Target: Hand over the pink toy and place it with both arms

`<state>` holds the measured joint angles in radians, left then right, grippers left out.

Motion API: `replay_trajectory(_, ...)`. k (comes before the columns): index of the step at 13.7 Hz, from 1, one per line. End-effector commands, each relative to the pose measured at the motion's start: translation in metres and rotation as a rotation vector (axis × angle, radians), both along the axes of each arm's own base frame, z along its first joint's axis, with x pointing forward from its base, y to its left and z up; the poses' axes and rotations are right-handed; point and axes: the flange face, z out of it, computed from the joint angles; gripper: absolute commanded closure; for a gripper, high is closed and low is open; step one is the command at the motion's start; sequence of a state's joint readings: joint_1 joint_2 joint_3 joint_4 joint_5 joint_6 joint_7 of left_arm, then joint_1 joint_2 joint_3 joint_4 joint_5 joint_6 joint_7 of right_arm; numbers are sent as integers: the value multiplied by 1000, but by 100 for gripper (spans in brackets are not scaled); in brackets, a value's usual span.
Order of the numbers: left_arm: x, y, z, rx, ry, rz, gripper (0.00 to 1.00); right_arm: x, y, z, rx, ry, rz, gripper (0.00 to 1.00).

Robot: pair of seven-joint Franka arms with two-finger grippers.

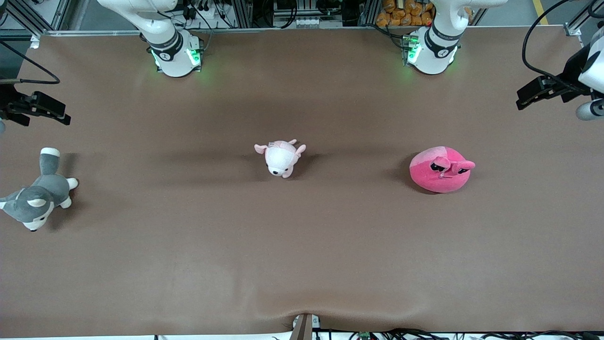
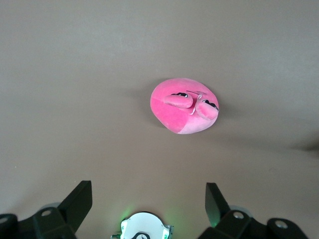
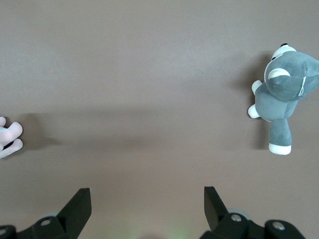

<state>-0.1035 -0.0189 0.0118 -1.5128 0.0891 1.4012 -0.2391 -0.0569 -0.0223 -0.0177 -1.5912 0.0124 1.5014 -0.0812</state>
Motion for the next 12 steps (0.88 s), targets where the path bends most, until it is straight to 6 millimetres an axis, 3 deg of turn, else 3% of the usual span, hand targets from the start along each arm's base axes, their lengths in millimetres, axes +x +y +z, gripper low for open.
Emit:
replay_trajectory(1, 2, 0, 6, 26, -4, 8, 0, -3, -3, 2, 10, 2, 4, 0)
replay_trajectory(5, 4, -1, 1, 30, 7, 15, 0, -3, -3, 2, 10, 1, 4, 0)
replay_trajectory(12, 4, 1, 11, 66, -28, 42, 0, -3, -3, 1, 10, 2, 4, 0)
